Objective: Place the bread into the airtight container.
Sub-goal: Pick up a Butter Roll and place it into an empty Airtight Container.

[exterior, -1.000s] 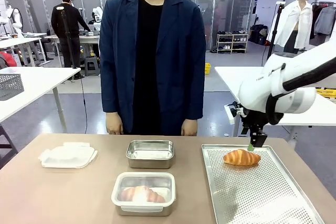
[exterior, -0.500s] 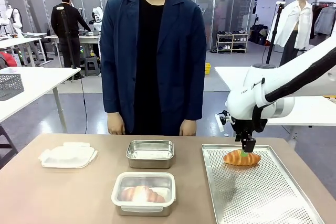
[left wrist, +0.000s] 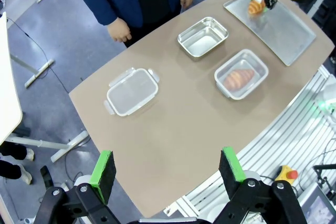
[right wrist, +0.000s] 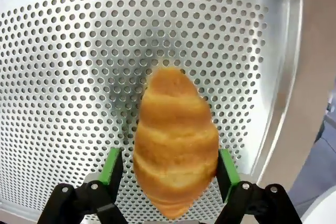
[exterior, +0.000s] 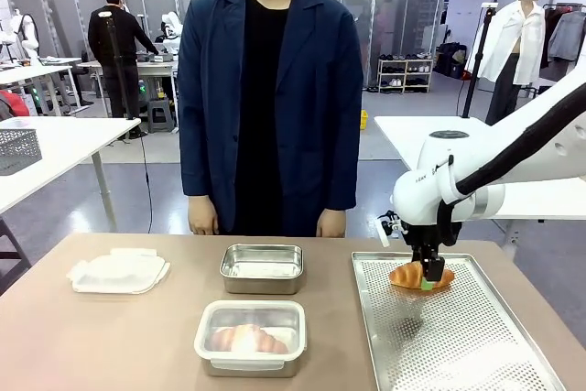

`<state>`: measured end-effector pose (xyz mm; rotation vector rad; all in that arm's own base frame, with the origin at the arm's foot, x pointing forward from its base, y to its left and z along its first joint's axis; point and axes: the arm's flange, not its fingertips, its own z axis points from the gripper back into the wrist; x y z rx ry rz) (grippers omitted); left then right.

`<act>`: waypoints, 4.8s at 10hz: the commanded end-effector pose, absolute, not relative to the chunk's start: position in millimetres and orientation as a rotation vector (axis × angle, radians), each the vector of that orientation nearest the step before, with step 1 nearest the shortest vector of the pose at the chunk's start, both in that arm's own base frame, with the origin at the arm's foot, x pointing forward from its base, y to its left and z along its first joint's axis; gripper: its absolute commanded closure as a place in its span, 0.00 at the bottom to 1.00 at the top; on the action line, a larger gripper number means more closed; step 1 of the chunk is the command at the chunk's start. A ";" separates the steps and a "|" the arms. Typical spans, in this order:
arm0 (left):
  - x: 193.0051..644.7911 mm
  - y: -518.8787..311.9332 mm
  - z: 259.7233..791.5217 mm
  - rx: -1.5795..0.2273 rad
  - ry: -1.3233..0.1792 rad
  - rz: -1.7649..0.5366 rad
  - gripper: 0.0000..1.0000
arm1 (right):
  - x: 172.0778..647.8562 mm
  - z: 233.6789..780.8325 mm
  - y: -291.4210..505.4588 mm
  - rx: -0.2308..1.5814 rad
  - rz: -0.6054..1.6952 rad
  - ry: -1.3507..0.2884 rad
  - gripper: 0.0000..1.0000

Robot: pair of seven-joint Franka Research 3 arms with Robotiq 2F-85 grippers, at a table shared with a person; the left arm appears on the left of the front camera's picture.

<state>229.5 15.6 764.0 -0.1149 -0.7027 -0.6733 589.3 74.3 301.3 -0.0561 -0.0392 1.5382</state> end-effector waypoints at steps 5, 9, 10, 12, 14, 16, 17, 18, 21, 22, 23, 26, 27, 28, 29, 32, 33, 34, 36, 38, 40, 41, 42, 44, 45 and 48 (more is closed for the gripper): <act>229.0 15.7 765.4 -0.120 -0.704 -0.680 0.00 | 592.3 301.0 78.4 -0.048 1.521 0.019 0.51; 229.0 15.7 765.4 -0.120 -0.704 -0.680 0.00 | 591.8 323.3 82.7 -0.073 1.520 0.037 0.72; 229.0 15.7 765.4 -0.120 -0.704 -0.680 0.00 | 590.5 336.3 87.2 -0.088 1.515 0.029 0.72; 229.0 15.7 765.4 -0.120 -0.704 -0.680 0.00 | 587.5 367.7 109.2 -0.132 1.527 0.015 0.72; 229.0 15.7 765.4 -0.120 -0.704 -0.680 0.00 | 583.5 406.5 155.0 -0.171 1.532 -0.010 0.72; 229.0 15.7 765.4 -0.120 -0.704 -0.680 0.00 | 573.9 435.2 211.7 -0.150 1.511 -0.038 0.72; 229.0 15.7 765.4 -0.120 -0.704 -0.680 0.00 | 571.0 442.0 242.7 -0.126 1.519 -0.042 0.72; 229.0 15.7 765.4 -0.120 -0.704 -0.680 0.00 | 572.9 443.0 276.2 -0.144 1.494 -0.096 0.72; 229.0 15.7 765.4 -0.120 -0.704 -0.680 0.00 | 575.3 427.7 356.5 -0.120 1.515 -0.021 0.72; 229.0 15.7 765.4 -0.120 -0.704 -0.680 0.00 | 578.6 422.4 381.2 -0.112 1.509 -0.021 0.72; 229.0 15.7 765.4 -0.120 -0.704 -0.680 0.00 | 577.7 416.2 399.7 -0.102 1.497 -0.059 0.72; 229.0 15.7 765.4 -0.120 -0.704 -0.680 0.00 | 575.5 396.2 444.4 -0.130 1.476 -0.024 0.72; 229.0 15.7 765.4 -0.120 -0.704 -0.680 0.00 | 575.2 388.9 455.0 -0.160 1.462 -0.021 0.72; 229.0 15.7 765.4 -0.120 -0.704 -0.680 0.00 | 574.7 383.8 459.1 -0.149 1.470 -0.011 0.72; 229.0 15.7 765.4 -0.120 -0.704 -0.680 0.00 | 573.9 380.4 460.9 -0.132 1.478 -0.015 0.41; 229.0 15.7 765.4 -0.120 -0.704 -0.680 0.00 | 570.8 376.6 458.0 -0.124 1.472 -0.012 0.00; 229.0 15.7 765.4 -0.120 -0.704 -0.680 0.00 | 569.7 377.4 456.6 -0.125 1.468 -0.019 0.00; 229.0 15.7 765.4 -0.120 -0.704 -0.680 0.00 | 569.3 376.4 454.0 -0.139 1.457 -0.027 0.04; 229.0 15.7 765.4 -0.120 -0.704 -0.680 0.00 | 564.9 374.8 448.8 -0.122 1.450 -0.039 0.00; 229.0 15.7 765.4 -0.120 -0.704 -0.680 0.00 | 562.1 373.9 443.1 -0.118 1.462 -0.039 0.00; 229.0 15.7 765.4 -0.120 -0.704 -0.680 0.00 | 557.4 376.5 437.5 -0.133 1.464 -0.034 0.00; 229.0 15.7 765.4 -0.120 -0.704 -0.680 0.00 | 570.6 373.5 449.4 -0.120 1.490 -0.024 0.00; 229.0 15.7 765.4 -0.120 -0.704 -0.680 0.00 | 570.6 373.5 449.4 -0.120 1.490 -0.024 0.00; 229.0 15.7 765.4 -0.120 -0.704 -0.680 0.00 | 570.6 373.5 449.4 -0.120 1.490 -0.024 0.00; 229.0 15.7 765.4 -0.120 -0.704 -0.680 0.00 | 570.6 373.5 449.4 -0.120 1.490 -0.024 0.00; 229.0 15.7 765.4 -0.120 -0.704 -0.680 0.00 | 570.6 373.5 449.4 -0.120 1.490 -0.024 0.00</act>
